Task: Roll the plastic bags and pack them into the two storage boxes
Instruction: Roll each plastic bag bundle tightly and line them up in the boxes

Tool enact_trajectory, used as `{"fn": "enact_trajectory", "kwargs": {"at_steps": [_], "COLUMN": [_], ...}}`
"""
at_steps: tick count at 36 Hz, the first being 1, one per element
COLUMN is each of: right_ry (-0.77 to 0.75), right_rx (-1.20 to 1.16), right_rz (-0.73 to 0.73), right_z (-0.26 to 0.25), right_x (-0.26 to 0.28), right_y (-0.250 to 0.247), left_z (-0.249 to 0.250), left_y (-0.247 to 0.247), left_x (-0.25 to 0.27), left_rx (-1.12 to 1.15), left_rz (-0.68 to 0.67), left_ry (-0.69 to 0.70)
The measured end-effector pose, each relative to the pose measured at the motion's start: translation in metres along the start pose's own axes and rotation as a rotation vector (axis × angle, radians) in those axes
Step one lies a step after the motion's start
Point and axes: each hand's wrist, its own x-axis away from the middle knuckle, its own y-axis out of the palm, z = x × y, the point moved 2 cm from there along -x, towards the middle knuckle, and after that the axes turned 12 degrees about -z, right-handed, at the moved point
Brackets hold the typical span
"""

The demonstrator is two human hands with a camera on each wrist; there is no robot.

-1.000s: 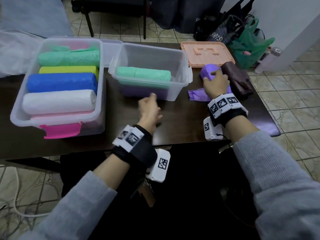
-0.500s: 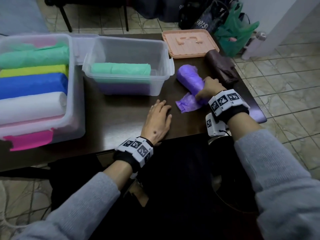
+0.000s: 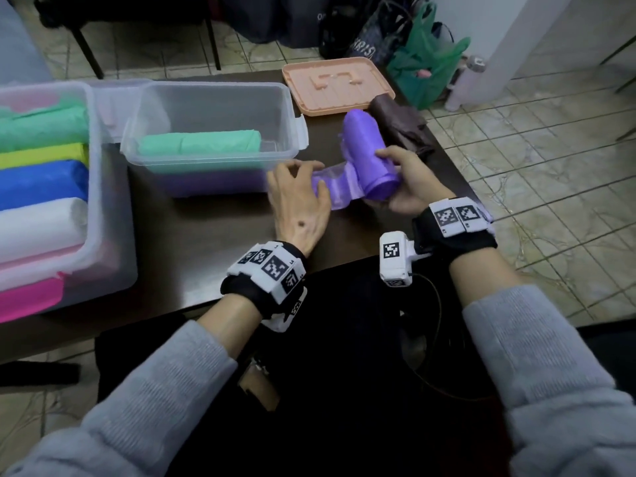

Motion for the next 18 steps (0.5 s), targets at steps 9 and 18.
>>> {"fn": "enact_trajectory", "kwargs": {"at_steps": [9, 18], "right_ry": [-0.231, -0.316], "right_rx": [-0.291, -0.381], "right_rz": [-0.215, -0.205], "right_z": [0.002, 0.002], "right_x": [0.020, 0.021], "right_y": [0.000, -0.005], "left_z": [0.023, 0.026], "left_y": [0.018, 0.035], "left_x": [0.003, -0.018], "left_rx": [0.231, 0.523], "left_rz": [-0.151, -0.326], "left_ry": [-0.187, -0.464]}}
